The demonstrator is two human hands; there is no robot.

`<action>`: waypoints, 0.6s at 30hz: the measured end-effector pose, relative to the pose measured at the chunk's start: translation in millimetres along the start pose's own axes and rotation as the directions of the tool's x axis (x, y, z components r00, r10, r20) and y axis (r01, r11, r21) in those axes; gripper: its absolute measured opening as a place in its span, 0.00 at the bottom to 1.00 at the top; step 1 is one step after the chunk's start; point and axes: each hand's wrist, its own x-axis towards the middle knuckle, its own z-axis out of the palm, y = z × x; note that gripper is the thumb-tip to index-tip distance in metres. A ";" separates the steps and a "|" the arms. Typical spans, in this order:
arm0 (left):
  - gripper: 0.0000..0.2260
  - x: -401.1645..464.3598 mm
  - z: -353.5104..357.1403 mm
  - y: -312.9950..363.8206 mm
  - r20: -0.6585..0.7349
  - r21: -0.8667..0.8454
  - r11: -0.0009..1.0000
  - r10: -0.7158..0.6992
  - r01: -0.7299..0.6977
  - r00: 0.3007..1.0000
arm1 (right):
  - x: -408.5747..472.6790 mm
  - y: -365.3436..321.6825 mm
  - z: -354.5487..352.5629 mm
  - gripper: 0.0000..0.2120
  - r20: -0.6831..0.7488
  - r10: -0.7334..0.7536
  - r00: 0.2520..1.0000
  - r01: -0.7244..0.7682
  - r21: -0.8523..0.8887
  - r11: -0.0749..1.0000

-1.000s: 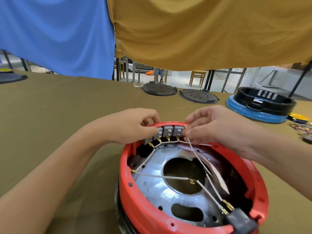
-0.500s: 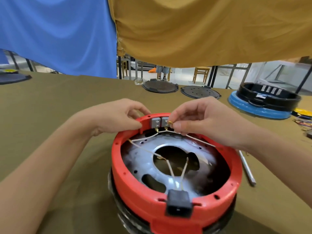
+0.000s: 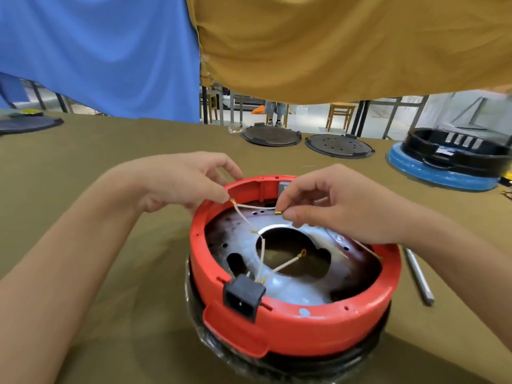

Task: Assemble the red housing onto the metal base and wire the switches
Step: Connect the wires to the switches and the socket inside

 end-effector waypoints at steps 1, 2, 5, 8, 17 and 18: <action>0.13 3.8 4.9 0.3 -0.062 -0.039 0.999 0.032 -0.035 0.998 | 0.0 0.3 -0.2 0.04 -0.014 -0.013 1.000 0.012 -0.031 0.999; 0.12 8.6 11.3 0.9 -0.136 -0.064 0.995 0.070 -0.079 0.988 | 0.5 -0.1 -0.7 0.04 -0.026 -0.027 0.999 0.025 -0.067 0.997; 0.08 23.0 33.4 3.4 -0.289 -0.127 0.972 0.156 -0.199 0.944 | 3.2 -2.0 -2.2 0.03 -0.054 -0.046 0.997 0.038 -0.138 0.990; 0.13 21.1 35.9 9.9 -0.256 -0.201 0.970 0.080 -0.134 0.963 | 3.2 -1.3 -0.8 0.03 -0.077 -0.050 0.996 0.037 -0.158 0.987; 0.17 -0.1 23.3 12.0 0.035 -0.138 0.988 0.076 -0.071 0.996 | -1.7 -6.0 -4.3 0.03 -0.071 -0.092 0.993 0.078 -0.171 0.982; 0.17 3.3 26.0 11.9 0.007 -0.153 0.983 0.102 -0.100 0.995 | -2.0 -8.4 -6.1 0.03 -0.065 -0.104 0.992 0.092 -0.166 0.982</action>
